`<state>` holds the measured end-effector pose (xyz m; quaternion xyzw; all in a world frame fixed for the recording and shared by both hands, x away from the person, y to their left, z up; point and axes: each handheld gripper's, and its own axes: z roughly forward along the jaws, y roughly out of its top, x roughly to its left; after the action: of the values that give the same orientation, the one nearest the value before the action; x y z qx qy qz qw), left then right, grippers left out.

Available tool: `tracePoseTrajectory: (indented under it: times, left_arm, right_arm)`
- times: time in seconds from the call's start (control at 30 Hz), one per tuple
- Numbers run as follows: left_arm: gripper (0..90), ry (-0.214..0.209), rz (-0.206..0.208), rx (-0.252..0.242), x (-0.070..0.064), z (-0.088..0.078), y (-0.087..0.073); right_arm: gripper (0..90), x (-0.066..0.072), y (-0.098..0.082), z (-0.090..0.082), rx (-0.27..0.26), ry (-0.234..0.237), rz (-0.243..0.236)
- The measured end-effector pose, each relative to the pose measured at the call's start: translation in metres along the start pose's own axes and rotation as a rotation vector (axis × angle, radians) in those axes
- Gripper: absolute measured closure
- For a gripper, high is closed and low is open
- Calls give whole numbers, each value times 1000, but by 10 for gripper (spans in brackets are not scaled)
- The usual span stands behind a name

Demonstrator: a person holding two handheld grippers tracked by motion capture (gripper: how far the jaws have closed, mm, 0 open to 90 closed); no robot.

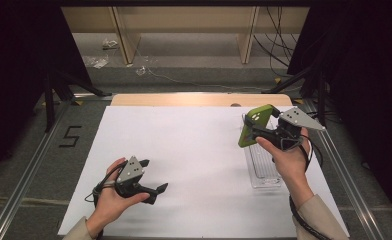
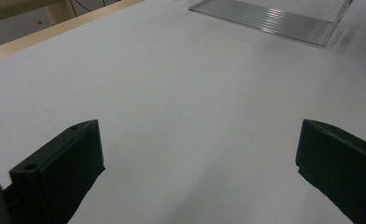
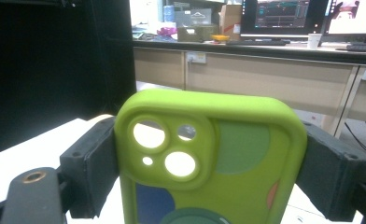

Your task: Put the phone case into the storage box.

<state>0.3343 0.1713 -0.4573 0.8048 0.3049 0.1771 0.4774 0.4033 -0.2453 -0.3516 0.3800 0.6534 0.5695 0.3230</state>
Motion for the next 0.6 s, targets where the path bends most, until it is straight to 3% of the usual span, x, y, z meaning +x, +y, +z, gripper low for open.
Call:
tracePoseTrajectory:
  times: [0.6]
  left_arm:
    - [3, 4, -1, -3, 0, 0, 0]
  right_arm:
    - [169, -8, -1, -1, 3, -30, 4]
